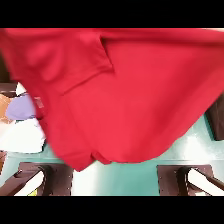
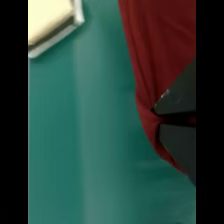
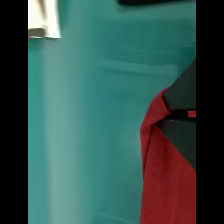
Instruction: Fold the shirts.
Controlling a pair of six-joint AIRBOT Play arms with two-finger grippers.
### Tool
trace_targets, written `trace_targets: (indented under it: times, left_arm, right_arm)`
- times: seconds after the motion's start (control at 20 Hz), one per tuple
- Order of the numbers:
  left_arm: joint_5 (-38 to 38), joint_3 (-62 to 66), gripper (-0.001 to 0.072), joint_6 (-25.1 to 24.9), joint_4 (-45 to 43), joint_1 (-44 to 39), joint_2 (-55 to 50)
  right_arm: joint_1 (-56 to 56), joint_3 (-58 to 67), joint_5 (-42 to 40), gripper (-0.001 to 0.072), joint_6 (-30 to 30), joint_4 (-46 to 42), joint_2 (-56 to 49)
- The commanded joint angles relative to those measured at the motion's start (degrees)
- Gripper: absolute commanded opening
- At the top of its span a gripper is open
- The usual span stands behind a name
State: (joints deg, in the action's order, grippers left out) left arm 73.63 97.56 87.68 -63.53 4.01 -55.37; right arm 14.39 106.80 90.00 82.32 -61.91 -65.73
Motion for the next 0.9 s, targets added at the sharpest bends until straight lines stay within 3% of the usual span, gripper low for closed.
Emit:
trace_targets:
  times: [0.0,0.2,0.35,0.45,0.7,0.85]
  left_arm:
    - [0.68,-8.87,0.0028,-2.54,0.20,0.07,-9.64]
    - [-5.27,-9.60,0.0029,-5.81,1.88,0.02,-24.92]
    - [-13.60,-9.57,0.0029,-10.36,5.51,0.02,-32.81]
    - [-16.83,-9.60,0.0029,-10.34,5.49,0.15,-35.60]
    - [-12.02,-9.66,0.0030,-10.80,1.36,0.15,-36.41]
    - [-6.88,-10.84,0.0030,-10.84,-3.06,0.15,-36.52]
  right_arm:
    - [-8.44,-8.33,0.15,0.0015,1.42,-9.20,-9.66]
    - [-11.10,-10.75,-5.51,0.0015,1.44,-8.92,-22.34]
    - [-11.10,-5.68,-8.46,0.0015,1.44,-8.07,-30.58]
    - [-11.10,-1.05,-8.59,0.0015,1.42,-8.07,-34.53]
    - [-11.13,1.53,-5.77,0.0015,1.11,-8.13,-36.22]
    - [-11.82,-6.27,-6.32,0.0015,1.11,-8.28,-33.20]
